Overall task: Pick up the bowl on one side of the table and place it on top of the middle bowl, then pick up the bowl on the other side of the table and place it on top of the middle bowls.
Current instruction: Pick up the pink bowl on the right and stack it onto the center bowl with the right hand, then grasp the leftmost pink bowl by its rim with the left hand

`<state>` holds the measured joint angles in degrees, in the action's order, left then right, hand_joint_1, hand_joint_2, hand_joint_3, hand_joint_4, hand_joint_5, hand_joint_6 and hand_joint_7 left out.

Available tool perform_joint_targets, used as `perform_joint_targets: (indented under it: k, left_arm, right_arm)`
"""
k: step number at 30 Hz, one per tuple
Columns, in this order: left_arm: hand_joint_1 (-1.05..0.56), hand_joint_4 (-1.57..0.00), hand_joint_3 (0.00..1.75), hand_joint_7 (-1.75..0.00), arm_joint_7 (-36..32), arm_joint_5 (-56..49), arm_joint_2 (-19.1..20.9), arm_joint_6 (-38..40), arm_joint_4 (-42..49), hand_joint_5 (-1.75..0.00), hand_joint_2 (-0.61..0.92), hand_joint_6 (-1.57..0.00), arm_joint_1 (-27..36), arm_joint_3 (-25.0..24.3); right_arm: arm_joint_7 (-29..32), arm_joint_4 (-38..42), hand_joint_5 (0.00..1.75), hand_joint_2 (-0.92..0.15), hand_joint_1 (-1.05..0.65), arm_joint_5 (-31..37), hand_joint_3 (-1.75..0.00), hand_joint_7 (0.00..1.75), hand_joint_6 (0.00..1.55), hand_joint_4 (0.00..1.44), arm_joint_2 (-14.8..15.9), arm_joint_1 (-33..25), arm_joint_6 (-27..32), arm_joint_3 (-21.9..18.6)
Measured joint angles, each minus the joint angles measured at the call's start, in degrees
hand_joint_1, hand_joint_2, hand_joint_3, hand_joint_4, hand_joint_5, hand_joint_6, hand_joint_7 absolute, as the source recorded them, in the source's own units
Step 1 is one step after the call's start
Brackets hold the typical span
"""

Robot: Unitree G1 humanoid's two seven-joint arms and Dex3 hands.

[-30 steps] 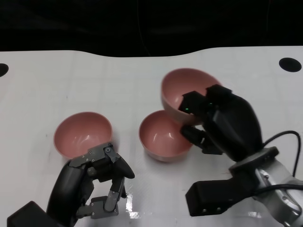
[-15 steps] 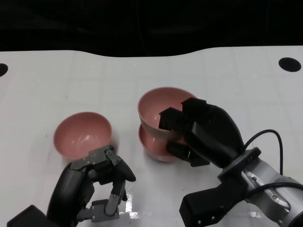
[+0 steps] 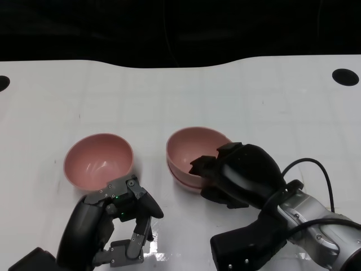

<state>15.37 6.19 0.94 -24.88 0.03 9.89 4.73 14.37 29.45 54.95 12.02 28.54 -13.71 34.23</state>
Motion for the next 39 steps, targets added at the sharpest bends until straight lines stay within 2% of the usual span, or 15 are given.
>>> perform_joint_targets:
  k: [5, 11, 19, 23, 27, 28, 30, 31, 33, 39]
  left_arm:
    - [-0.2, -0.82, 1.27, -1.35, -0.01, -0.12, -0.3, 0.01, -0.02, -1.72, 0.41, -0.81, 0.01, 0.04]
    - [-0.22, -0.82, 1.26, -1.34, -0.02, -0.61, -0.4, 0.14, -0.02, -1.72, 0.41, -0.82, -0.07, 0.02]
    - [-0.21, -0.81, 1.28, -1.36, -0.03, -0.7, -0.57, 0.14, 0.16, -1.73, 0.4, -0.82, -0.34, -0.08]
    - [-0.21, -0.81, 1.28, -1.37, -0.04, -1.22, -0.56, 0.13, 0.36, -1.72, 0.41, -0.81, -0.42, -0.25]
    - [-0.2, -0.81, 1.27, -1.38, -0.05, -1.22, -0.57, 0.12, 0.53, -1.71, 0.41, -0.81, -0.67, -0.37]
    - [-0.2, -0.81, 1.28, -1.38, -0.04, -1.2, -0.58, 0.12, 0.59, -1.71, 0.41, -0.81, -0.73, -0.4]
    - [-0.2, -0.81, 1.27, -1.39, -0.04, -1.11, -0.6, 0.12, 0.82, -1.72, 0.4, -0.8, -0.82, -0.5]
    - [-0.2, -0.8, 1.27, -1.4, -0.05, -1.1, -0.6, 0.12, 0.99, -1.72, 0.4, -0.8, -0.85, -0.58]
    - [-0.21, -0.8, 1.26, -1.4, -0.05, -1.1, -0.58, 0.13, 1.37, -1.72, 0.41, -0.8, -0.95, -0.78]
    - [-0.16, -0.79, 1.28, -1.34, -1.23, -1.19, -0.65, 0.36, 1.53, -1.65, 0.42, -0.8, -1.79, -1.56]
  right_arm:
    - [-6.38, -5.73, 0.04, -0.92, -0.7, 0.02, -0.44, 0.0, 0.44, 0.39, 0.96, -0.53, 3.21, -0.01]
    - [-7.84, -12.61, 0.05, -0.92, -0.73, -0.89, -0.47, 0.0, 0.41, 0.39, 2.08, -4.08, 4.42, -0.96]
    - [-8.2, -25.68, 0.09, -0.92, -0.7, -6.47, -0.49, 0.01, 0.42, 0.44, 5.18, -11.61, 3.0, -7.23]
    - [-7.55, -29.74, 0.12, -0.92, -0.64, -11.0, -0.43, 0.0, 0.41, 0.45, 6.7, -17.1, -0.53, -10.48]
    - [-7.13, -31.75, 0.17, -0.92, -0.57, -15.65, -0.35, 0.01, 0.44, 0.46, 6.75, -20.84, -4.3, -13.51]
    - [-7.09, -32.19, 0.28, -0.92, -0.55, -16.87, -0.32, 0.02, 0.45, 0.42, 6.76, -21.59, -5.19, -14.21]
    - [-7.11, -33.16, 0.7, -0.92, -0.47, -20.39, -0.24, 0.05, 0.51, 0.26, 6.71, -23.7, -7.56, -15.62]
    - [-7.16, -33.51, 0.78, -0.92, -0.44, -21.66, -0.21, 0.07, 0.54, 0.25, 6.65, -24.73, -8.31, -16.2]
    - [-7.65, -34.32, 0.89, -0.92, -0.38, -23.98, -0.17, 0.12, 0.64, 0.29, 6.59, -26.86, -8.93, -16.95]
    - [-11.18, -38.02, 0.99, -0.92, -0.21, -30.4, -0.18, 0.21, 0.8, 0.49, 6.57, -33.36, -9.09, -19.93]
